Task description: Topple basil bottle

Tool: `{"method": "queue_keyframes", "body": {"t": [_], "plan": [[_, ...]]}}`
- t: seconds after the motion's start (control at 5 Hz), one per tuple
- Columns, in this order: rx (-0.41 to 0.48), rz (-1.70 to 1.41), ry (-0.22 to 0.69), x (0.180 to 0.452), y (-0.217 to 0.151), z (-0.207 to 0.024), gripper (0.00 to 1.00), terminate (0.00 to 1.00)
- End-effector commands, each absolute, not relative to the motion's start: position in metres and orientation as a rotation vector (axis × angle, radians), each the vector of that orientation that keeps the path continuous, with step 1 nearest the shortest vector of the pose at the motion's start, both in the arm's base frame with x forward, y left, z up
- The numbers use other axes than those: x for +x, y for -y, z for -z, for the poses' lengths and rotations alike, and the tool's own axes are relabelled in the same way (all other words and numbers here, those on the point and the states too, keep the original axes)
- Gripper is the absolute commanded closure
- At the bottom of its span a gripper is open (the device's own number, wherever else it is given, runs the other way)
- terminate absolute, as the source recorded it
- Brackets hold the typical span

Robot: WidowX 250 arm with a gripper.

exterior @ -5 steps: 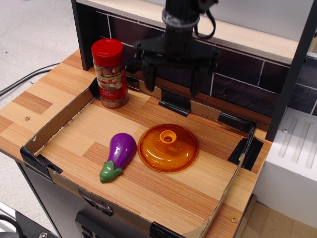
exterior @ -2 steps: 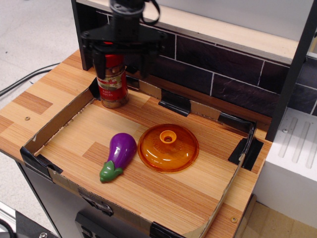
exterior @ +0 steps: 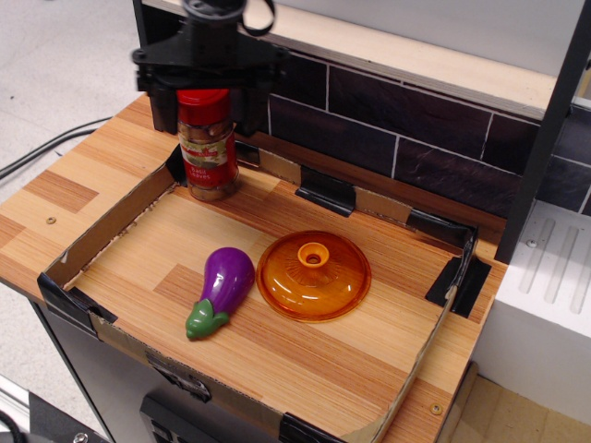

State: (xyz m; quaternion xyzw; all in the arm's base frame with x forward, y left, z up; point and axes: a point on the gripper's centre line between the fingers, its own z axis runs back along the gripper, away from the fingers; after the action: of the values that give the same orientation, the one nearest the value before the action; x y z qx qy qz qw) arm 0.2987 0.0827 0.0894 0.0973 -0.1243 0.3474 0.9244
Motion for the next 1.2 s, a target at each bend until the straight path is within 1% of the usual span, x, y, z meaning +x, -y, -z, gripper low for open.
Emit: {"method": "queue_keyframes", "body": {"t": [0.0,0.2,0.4,0.6,0.8,1.0], "plan": [[0.200,-0.763,0.325,0.307,-0.093,-0.106,0.00,0.00],[0.198,-0.775,0.318,0.314,-0.094,-0.104,0.00,0.00],[0.199,-0.785,0.351,0.319,-0.096,-0.103,0.00,0.00],[0.201,-0.782,0.366,0.321,-0.097,-0.101,0.00,0.00],[0.198,-0.805,0.382,0.325,-0.102,-0.104,0.00,0.00],[0.208,-0.811,0.397,0.326,-0.103,-0.101,1.00,0.00]]}}
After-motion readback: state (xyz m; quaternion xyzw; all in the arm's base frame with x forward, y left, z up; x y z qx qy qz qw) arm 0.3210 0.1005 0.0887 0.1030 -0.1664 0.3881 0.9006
